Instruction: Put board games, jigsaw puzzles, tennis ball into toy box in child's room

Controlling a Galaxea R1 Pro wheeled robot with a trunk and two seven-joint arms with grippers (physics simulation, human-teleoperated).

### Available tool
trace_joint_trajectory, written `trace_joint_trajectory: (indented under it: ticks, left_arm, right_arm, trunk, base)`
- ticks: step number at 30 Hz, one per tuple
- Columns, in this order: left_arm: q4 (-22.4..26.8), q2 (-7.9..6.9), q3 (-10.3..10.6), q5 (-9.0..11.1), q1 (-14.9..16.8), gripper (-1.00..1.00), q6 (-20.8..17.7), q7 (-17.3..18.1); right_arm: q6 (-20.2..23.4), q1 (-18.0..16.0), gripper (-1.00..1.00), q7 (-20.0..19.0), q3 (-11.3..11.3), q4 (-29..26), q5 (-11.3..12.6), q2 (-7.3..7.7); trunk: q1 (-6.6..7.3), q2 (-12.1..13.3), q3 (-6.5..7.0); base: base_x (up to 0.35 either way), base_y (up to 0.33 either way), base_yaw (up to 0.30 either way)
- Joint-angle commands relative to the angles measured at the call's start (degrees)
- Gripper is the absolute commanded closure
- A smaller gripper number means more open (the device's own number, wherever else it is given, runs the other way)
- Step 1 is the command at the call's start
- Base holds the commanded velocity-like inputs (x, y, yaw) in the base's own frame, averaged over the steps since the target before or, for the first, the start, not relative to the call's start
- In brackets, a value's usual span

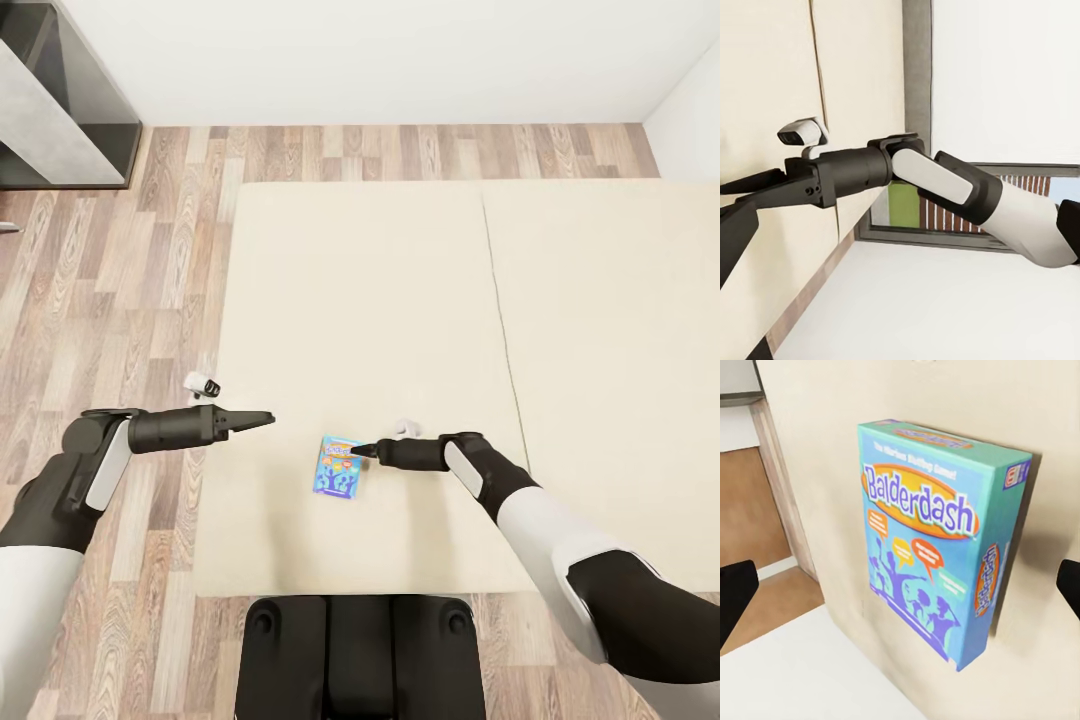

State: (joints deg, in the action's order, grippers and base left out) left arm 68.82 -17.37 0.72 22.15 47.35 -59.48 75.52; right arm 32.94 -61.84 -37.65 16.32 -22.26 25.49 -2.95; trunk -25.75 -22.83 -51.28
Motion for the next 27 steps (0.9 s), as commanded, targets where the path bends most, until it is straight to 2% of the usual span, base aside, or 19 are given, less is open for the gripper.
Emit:
trace_joint_trajectory:
  ticks: [1,11,27]
  left_arm:
    - [0.0,-0.17,0.1,0.2,0.0,-1.0,-0.5,0.1]
    - [0.0,-0.88,0.1,0.2,0.0,-1.0,-0.5,0.1]
    - [-0.2,-1.0,0.2,0.3,-0.1,-1.0,-0.5,0.1]
  right_arm:
    - [0.3,0.0,-1.0,0.0,0.3,-0.1,0.3,0.07]
    - [0.3,0.0,-1.0,-0.3,0.4,-0.5,0.4,0.27]
    - [0.4,0.0,-1.0,-0.2,0.4,-0.5,0.4,0.29]
  trunk:
    - [-0.03,-0.1,-0.06]
    - [-0.03,-0.1,-0.06]
    - [-0.03,-0.1,-0.06]
  base:
    - [0.0,0.0,0.0]
    - [0.0,0.0,0.0]
    - [0.0,0.0,0.0]
